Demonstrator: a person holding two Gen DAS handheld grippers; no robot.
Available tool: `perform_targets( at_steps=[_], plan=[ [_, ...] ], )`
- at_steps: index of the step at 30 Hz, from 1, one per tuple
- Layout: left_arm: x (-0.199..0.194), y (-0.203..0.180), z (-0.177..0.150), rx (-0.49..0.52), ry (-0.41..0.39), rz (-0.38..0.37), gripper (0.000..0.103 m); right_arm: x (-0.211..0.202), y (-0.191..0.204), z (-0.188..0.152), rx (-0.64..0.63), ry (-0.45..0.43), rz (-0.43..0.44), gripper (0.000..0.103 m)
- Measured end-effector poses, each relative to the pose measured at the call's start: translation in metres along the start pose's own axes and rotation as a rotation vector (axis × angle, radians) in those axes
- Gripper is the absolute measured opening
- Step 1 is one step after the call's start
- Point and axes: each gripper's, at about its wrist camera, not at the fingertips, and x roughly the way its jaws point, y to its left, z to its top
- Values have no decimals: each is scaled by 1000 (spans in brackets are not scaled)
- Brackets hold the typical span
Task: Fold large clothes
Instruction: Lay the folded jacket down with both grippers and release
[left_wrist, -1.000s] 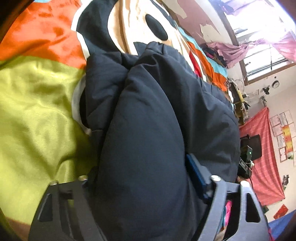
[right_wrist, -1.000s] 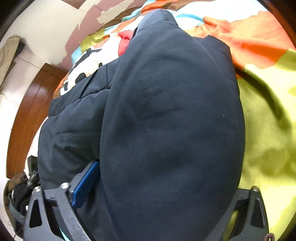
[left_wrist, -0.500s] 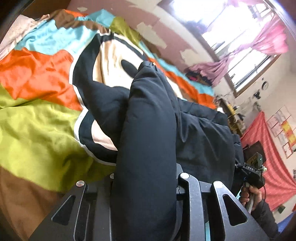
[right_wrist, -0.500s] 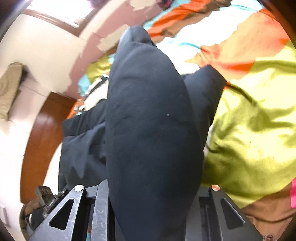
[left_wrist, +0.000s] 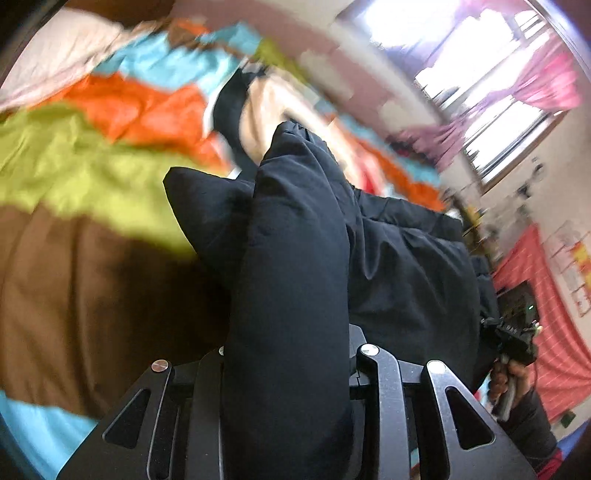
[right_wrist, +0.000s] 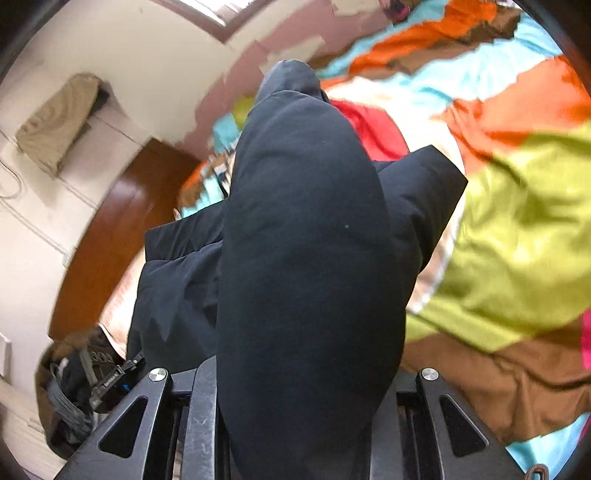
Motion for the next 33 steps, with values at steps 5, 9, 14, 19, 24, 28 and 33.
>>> perform_targets(
  at_steps=[5, 9, 14, 19, 24, 28, 33],
  plan=[
    [9, 4, -5, 13, -12, 37, 47, 23, -43, -16, 71, -50, -79, 50],
    [13, 7, -10, 13, -34, 97, 55, 24, -46, -23, 46, -78, -166, 101],
    [4, 7, -20, 37, -107, 195, 70, 19, -37, -44, -91, -130, -254, 103],
    [-11, -11, -36, 118, -255, 309, 71, 7, -26, -58, -180, -211, -307, 103],
    [-22, -23, -57, 136, -348, 328, 72, -11, -10, -82, -244, -332, -363, 103],
    [-32, -34, -74, 139, -426, 350, 72, -26, 4, -105, -294, -439, -365, 103],
    [-45, -56, -94, 173, -507, 334, 72, -42, 18, -131, -355, -529, -371, 103]
  ],
)
